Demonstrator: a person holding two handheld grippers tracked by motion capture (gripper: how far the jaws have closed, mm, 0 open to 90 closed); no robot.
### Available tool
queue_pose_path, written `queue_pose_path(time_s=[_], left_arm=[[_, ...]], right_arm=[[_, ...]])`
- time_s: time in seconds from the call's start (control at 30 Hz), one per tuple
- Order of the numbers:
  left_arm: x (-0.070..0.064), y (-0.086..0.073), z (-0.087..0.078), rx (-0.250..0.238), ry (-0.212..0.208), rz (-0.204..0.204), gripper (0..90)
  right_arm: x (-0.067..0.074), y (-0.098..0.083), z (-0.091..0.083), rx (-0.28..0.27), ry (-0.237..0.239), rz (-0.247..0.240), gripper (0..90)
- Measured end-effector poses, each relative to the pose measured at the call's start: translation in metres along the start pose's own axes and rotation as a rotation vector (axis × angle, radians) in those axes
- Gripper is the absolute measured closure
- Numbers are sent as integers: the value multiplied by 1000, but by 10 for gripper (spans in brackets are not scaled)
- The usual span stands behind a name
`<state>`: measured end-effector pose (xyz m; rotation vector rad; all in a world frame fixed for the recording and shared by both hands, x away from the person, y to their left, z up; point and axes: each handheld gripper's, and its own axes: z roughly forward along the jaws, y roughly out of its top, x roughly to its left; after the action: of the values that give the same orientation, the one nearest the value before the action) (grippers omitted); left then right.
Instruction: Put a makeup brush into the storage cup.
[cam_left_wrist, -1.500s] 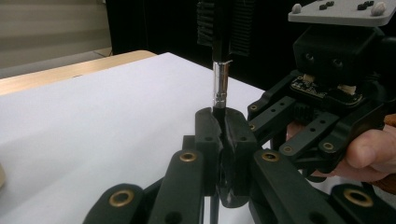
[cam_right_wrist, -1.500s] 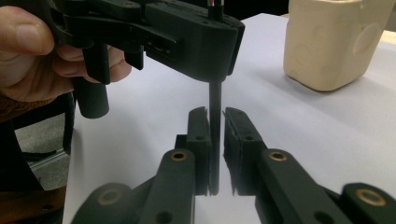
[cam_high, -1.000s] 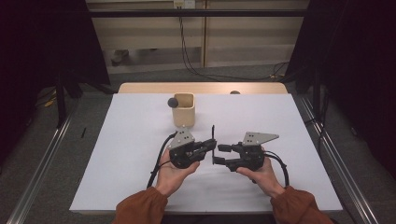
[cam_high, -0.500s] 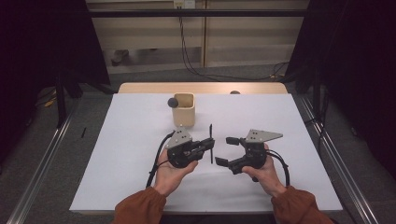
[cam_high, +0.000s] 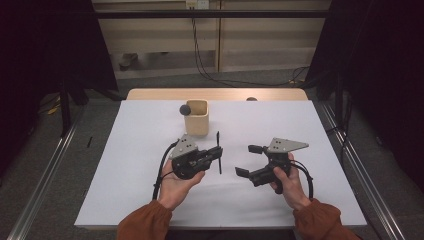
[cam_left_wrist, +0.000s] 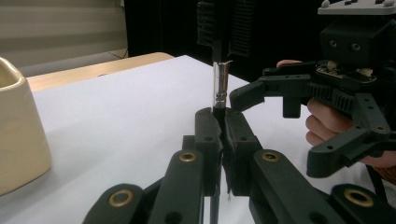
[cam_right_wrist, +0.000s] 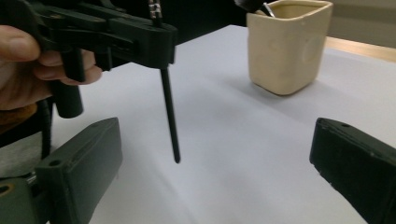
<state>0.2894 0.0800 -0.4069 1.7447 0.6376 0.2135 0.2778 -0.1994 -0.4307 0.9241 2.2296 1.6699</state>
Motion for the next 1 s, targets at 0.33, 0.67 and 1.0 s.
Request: queue_pose_path(time_s=[0.33,0.67,1.0], left_arm=[[11,1,-17,0,39,-10,857],[21,7,-29,-15,70,-19,857],[31,12,-40,-22,100,-19,857]], right_arm=[[-1,-4,-12,-13,-60,-17,23],[-2,-8,-25,-24,-107,-24,24],[-7,-16,-46,-52,-194,-15,31]])
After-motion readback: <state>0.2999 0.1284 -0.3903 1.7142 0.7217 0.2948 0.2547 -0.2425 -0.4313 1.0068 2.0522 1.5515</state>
